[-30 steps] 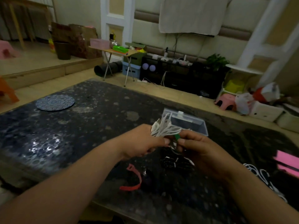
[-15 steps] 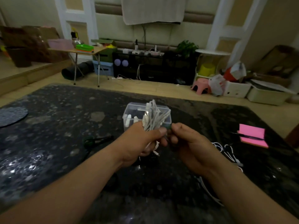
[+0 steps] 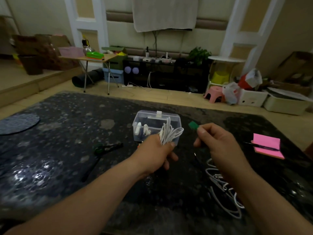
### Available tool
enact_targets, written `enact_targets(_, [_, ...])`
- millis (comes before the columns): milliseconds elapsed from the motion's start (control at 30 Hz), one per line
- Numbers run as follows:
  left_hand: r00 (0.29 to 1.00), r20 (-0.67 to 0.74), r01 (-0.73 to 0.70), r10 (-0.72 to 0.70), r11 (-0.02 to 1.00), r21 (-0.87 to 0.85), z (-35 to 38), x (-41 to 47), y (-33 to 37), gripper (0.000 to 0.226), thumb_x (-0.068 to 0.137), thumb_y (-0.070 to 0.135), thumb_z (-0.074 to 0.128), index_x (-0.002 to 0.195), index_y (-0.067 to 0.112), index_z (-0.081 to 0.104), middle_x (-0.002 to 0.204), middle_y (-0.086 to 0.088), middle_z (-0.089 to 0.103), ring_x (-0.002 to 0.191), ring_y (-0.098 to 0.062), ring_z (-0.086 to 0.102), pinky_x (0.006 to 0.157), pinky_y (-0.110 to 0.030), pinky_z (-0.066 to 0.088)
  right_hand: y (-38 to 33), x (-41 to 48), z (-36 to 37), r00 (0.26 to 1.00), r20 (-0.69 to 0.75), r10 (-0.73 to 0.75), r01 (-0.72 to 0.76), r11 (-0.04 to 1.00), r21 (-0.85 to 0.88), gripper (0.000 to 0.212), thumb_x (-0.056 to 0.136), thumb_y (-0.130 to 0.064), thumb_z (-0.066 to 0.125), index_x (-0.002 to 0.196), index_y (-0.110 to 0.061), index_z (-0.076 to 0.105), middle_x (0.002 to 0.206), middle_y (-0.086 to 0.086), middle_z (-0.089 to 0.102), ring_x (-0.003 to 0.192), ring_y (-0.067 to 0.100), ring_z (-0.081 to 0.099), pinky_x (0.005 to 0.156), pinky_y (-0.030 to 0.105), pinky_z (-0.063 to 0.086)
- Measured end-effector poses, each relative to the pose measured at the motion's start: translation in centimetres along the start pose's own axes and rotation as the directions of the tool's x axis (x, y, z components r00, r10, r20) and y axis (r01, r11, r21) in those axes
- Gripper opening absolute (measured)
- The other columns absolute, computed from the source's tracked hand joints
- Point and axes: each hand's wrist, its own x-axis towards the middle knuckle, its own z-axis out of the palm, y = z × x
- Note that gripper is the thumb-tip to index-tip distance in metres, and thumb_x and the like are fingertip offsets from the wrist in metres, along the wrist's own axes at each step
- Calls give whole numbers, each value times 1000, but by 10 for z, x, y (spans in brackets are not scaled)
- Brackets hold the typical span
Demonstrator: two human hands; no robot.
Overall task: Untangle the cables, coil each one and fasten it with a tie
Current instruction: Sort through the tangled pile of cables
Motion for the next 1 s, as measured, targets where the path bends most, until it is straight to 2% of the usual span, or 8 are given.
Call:
enact_targets(100, [990, 38, -142, 137, 946, 290, -4, 0, 6, 17, 109, 24, 53, 103, 30, 68, 87, 6, 73, 70, -2, 64, 66, -25, 53, -8, -11, 7, 957, 284, -54, 4, 985, 175, 20, 107, -23, 54, 99, -21, 72, 82, 2, 73, 70, 17, 65, 70, 31, 52])
enact_targets(167, [966, 217, -246, 140, 756, 607, 0, -1, 8, 22, 109, 18, 49, 110, 26, 69, 110, 3, 73, 103, -13, 67, 94, -31, 52, -2, -15, 18, 909, 411, -68, -28, 974, 224, 20, 106, -24, 56, 95, -26, 73, 73, 4, 64, 60, 14, 53, 58, 25, 45])
enact_targets(267, [960, 268, -267, 86, 575, 773, 9, -1, 3, 30, 105, 20, 47, 123, 11, 69, 122, -10, 71, 115, -29, 65, 100, -40, 51, 14, -14, 37, 931, 364, -2, -57, 987, 150, 20, 105, -22, 62, 89, -22, 74, 62, -4, 58, 55, 6, 48, 56, 20, 39])
enact_targets(400, [954, 283, -201, 102, 915, 350, 3, 1, 3, 24, 98, 8, 60, 100, 28, 72, 86, 11, 74, 78, -4, 66, 70, -27, 53, 25, -12, 46, 975, 222, 22, -58, 986, 157, 16, 100, -22, 71, 86, -17, 78, 84, 3, 77, 80, 11, 69, 78, 32, 55])
enact_targets(533, [943, 331, 16, -19, 1000, 11, 4, -4, 12, 43, 97, -1, 53, 62, 23, 62, 57, 5, 55, 56, -8, 48, 56, -26, 38, 30, -12, 43, 991, 131, 23, -47, 982, 183, 18, 97, -16, 72, 81, -9, 75, 83, 15, 76, 77, 19, 68, 76, 40, 56])
enact_targets(733, [944, 291, 280, -157, 847, -453, 16, -4, 11, 46, 105, 26, 36, 124, 1, 68, 101, -15, 71, 87, -22, 65, 74, -32, 49, 36, -10, 38, 999, 37, 1, -5, 992, 126, 21, 96, -16, 74, 78, -5, 69, 82, 14, 73, 80, 32, 70, 79, 46, 57])
enact_targets(900, [991, 3, 108, -133, 791, -602, 32, -7, 8, 35, 109, 16, 42, 116, 4, 75, 108, -19, 78, 92, -20, 76, 72, -29, 59, 29, -17, 47, 998, 13, -66, 65, 997, 37, 17, 98, -23, 72, 83, -17, 72, 80, -5, 76, 76, 5, 70, 69, 21, 53])
enact_targets(1000, [989, -72, 49, -128, 749, -661, 33, -6, 12, 33, 110, 16, 45, 123, -5, 67, 107, -22, 76, 87, -20, 75, 70, -27, 61, 25, -24, 53, 993, -68, -100, 102, 994, 31, 15, 99, -32, 71, 87, -23, 71, 82, -9, 75, 78, 5, 70, 69, 23, 55])
